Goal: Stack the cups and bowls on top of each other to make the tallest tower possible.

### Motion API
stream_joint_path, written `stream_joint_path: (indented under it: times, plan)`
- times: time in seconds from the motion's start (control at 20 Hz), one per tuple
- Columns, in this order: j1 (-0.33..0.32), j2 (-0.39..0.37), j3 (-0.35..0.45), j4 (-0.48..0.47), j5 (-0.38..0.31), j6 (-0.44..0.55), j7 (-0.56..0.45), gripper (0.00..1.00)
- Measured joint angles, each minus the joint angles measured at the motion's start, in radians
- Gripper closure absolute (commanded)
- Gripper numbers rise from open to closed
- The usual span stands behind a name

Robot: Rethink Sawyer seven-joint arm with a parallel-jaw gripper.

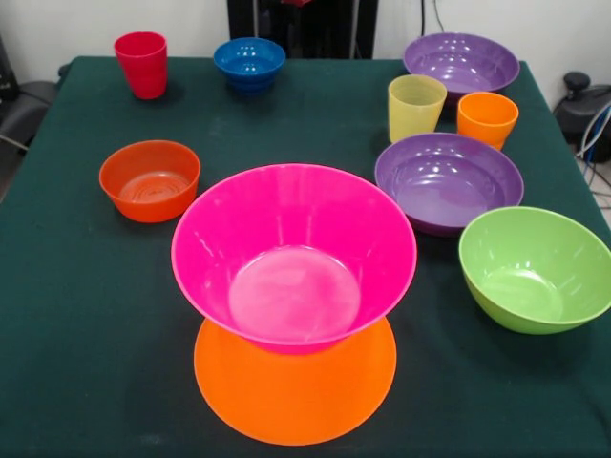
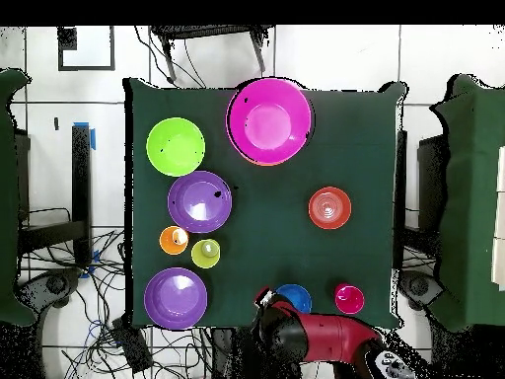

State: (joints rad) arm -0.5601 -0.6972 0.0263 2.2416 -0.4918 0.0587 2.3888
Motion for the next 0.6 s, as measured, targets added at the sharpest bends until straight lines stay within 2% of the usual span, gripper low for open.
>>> stream_joint_path:
  times: [0.2, 0.6]
  plan:
    - [0.0, 0.009, 0.007, 0.0, 0.0, 0.0, 0.0, 0.0]
    - [0.004, 0.073, 0.008, -0.018, 0.0, -0.001, 0.0, 0.0]
